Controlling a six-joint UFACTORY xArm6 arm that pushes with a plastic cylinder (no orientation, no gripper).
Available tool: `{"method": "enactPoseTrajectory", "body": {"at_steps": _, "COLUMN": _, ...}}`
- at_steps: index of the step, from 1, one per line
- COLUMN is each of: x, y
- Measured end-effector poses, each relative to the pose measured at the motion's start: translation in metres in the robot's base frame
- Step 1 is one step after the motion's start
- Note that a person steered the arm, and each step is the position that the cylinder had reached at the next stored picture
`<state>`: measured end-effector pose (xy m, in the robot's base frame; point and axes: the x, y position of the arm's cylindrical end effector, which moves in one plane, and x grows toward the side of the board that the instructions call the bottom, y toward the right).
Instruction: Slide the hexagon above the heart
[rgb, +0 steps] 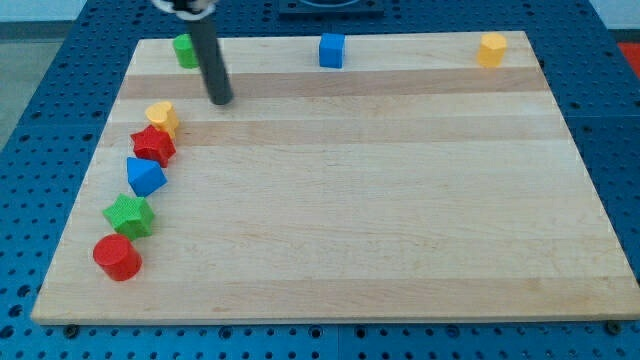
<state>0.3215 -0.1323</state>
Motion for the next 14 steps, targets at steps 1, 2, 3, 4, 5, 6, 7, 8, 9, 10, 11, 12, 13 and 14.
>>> {"method": "enactPoseTrajectory", "body": {"at_steps": 1, "x": 0.000, "y": 0.061}}
{"method": "enactPoseTrajectory", "body": {"at_steps": 2, "x": 0.000, "y": 0.122}}
{"method": "enactPoseTrajectory", "body": {"at_steps": 3, "x": 0.000, "y": 0.187}}
{"method": "enactPoseTrajectory", "body": {"at_steps": 4, "x": -0.001, "y": 0.251}}
{"method": "enactPoseTrajectory", "body": {"at_steps": 5, "x": -0.004, "y": 0.312}}
{"method": "enactPoseTrajectory", "body": {"at_steps": 6, "x": -0.011, "y": 0.363}}
{"method": "enactPoseTrajectory", "body": {"at_steps": 7, "x": -0.023, "y": 0.399}}
{"method": "enactPoseTrajectory", "body": {"at_steps": 8, "x": -0.042, "y": 0.420}}
{"method": "enactPoseTrajectory", "body": {"at_steps": 9, "x": -0.064, "y": 0.421}}
{"method": "enactPoseTrajectory", "body": {"at_steps": 10, "x": -0.083, "y": 0.415}}
{"method": "enactPoseTrajectory", "body": {"at_steps": 11, "x": -0.090, "y": 0.391}}
{"method": "enactPoseTrajectory", "body": {"at_steps": 12, "x": -0.090, "y": 0.354}}
{"method": "enactPoseTrajectory", "body": {"at_steps": 13, "x": -0.087, "y": 0.315}}
{"method": "enactPoseTrajectory", "body": {"at_steps": 14, "x": -0.077, "y": 0.295}}
